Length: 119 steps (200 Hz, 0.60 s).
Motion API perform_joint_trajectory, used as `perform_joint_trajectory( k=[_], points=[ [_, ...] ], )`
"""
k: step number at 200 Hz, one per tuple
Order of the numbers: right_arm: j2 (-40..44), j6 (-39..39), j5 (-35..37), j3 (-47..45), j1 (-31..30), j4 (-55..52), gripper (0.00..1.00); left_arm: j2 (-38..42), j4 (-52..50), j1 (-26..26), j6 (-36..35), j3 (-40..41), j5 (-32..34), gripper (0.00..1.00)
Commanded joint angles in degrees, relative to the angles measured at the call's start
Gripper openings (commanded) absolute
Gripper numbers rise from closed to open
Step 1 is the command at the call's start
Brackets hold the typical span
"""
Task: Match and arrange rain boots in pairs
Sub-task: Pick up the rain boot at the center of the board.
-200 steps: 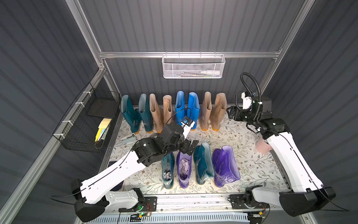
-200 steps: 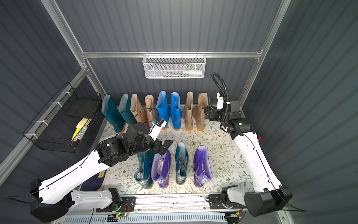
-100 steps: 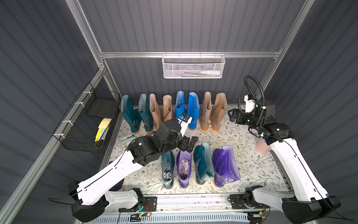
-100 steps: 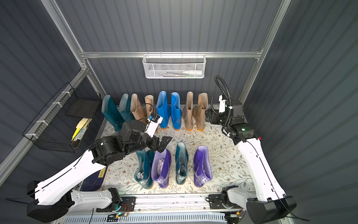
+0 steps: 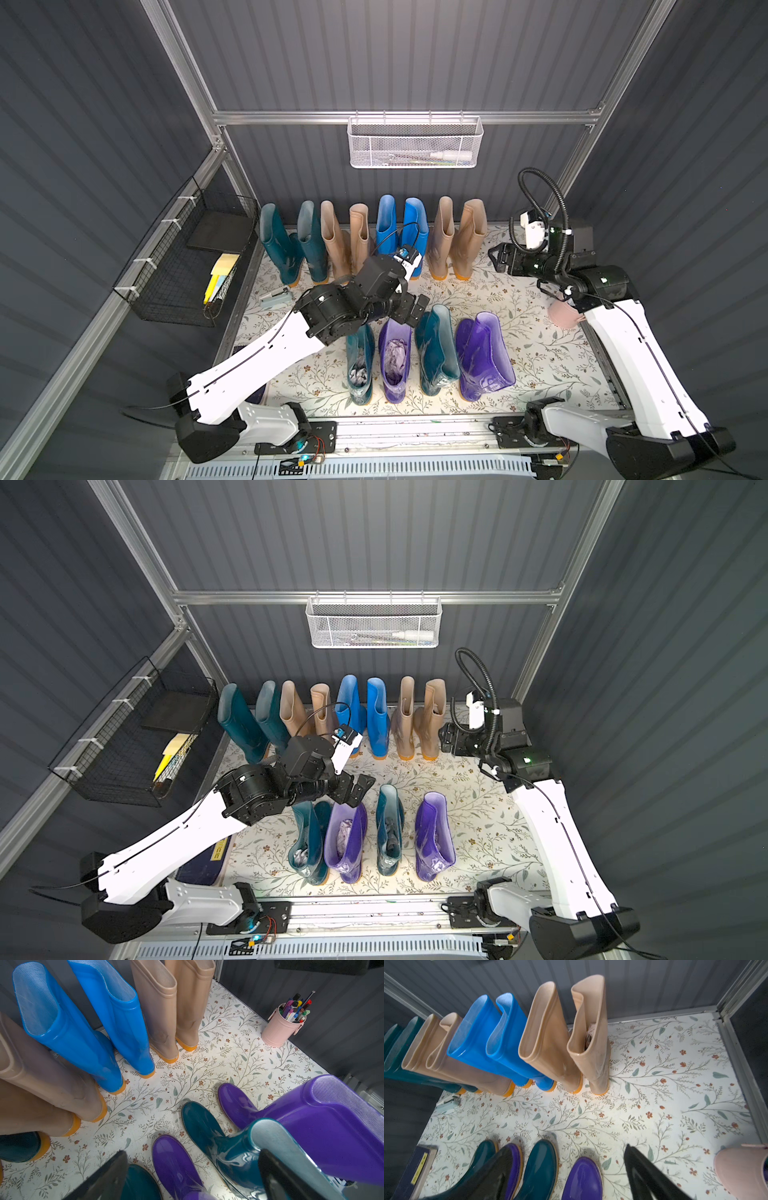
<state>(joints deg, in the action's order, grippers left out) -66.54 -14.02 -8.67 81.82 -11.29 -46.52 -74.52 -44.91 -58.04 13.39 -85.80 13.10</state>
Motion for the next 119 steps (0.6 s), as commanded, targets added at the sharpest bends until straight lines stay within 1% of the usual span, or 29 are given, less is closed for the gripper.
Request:
perform_joint_trajectory(
  k=[1,34,46,87,119],
  points=[
    [2.75,0.87,-4.85,1.45,-0.03,-6.66,0.86,0.09,-4.95,-0.14,2.19,-2.45,0.66,0.99],
    [6.08,-0.97,-8.69,0.84,-0.61,-6.98,0.86,-0.36,-12.72,-0.18,4.65,-5.14,1.35,0.96],
    [6.91,-1.31,-8.82,0.75,-1.04,-7.37,0.86,-0.11,-14.59,-0.15,5.37,-5.16,0.91,0.96],
    [8.65,-0.66,-8.53,-0.88,-1.72,-8.88,0.86,0.24,-14.39,-0.36,8.57,-3.4,-5.43,0.93],
    [9.49,-0.49,-7.25,-2.85,-1.73,-8.38,0.87,0.69,-15.5,-1.19,11.66,-2.06,-6.9,0.93]
  ],
)
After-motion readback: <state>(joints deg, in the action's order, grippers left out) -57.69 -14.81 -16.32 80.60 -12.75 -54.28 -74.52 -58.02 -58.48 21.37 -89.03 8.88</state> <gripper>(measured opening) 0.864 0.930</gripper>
